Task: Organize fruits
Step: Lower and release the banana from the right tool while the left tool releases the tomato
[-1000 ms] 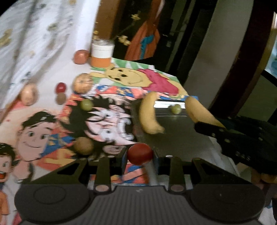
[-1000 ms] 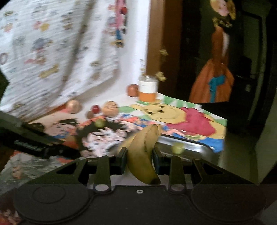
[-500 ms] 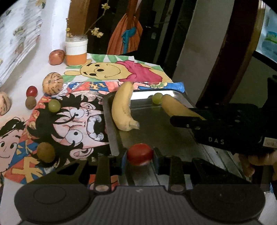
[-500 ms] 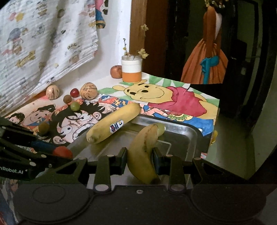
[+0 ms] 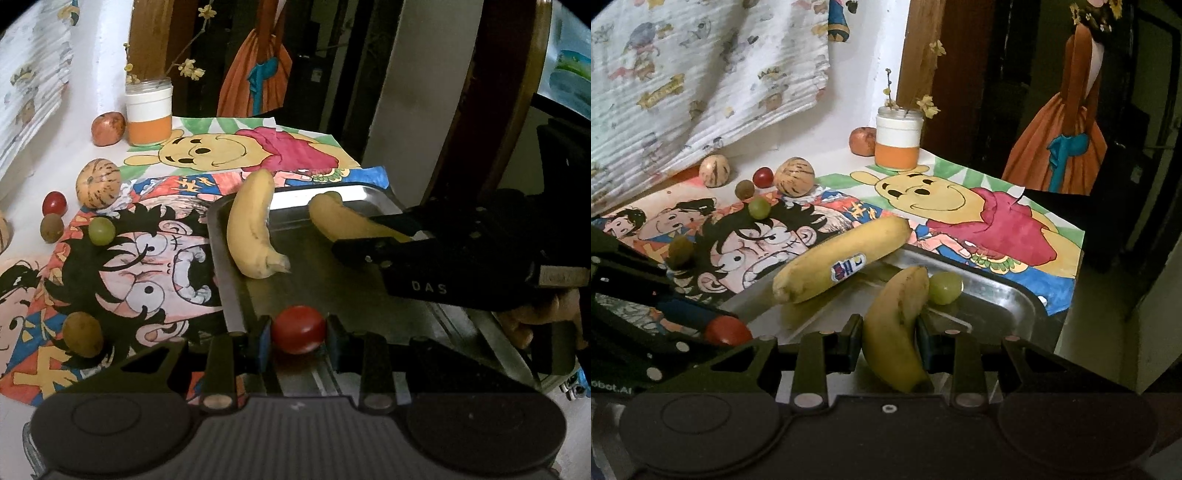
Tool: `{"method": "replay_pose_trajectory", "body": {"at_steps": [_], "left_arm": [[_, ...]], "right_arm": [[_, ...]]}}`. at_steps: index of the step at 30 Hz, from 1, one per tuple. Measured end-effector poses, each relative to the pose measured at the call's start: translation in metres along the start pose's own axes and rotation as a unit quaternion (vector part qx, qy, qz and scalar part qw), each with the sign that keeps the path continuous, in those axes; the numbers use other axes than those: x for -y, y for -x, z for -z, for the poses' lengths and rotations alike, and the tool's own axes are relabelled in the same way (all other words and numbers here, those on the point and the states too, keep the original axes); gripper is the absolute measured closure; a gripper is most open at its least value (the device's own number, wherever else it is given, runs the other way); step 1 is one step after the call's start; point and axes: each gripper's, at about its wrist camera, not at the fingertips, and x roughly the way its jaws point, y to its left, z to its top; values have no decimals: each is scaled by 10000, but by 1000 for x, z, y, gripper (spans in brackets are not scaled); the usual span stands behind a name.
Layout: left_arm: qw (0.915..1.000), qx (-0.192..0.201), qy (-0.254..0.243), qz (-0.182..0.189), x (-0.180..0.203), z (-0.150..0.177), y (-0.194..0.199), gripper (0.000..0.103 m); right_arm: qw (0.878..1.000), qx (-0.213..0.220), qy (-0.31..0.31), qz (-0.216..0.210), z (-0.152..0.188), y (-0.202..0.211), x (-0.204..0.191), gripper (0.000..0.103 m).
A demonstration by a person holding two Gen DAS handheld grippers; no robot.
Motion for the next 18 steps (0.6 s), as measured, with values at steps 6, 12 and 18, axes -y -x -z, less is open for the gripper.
{"method": "replay_pose_trajectory", "body": {"at_steps": [6,12,18], "left_arm": [[10000,-12,0,9,0,0,-1,68],[10000,-6,-38,89,0,2,3,60],[9998,86,-69,148,6,7,17,46]], "right_arm": [[9999,-107,126,29,1,-3,-4,69],[10000,-28,6,65,3,4,-1,67],[9998,94,-129,156,10,26,0,57]]}}
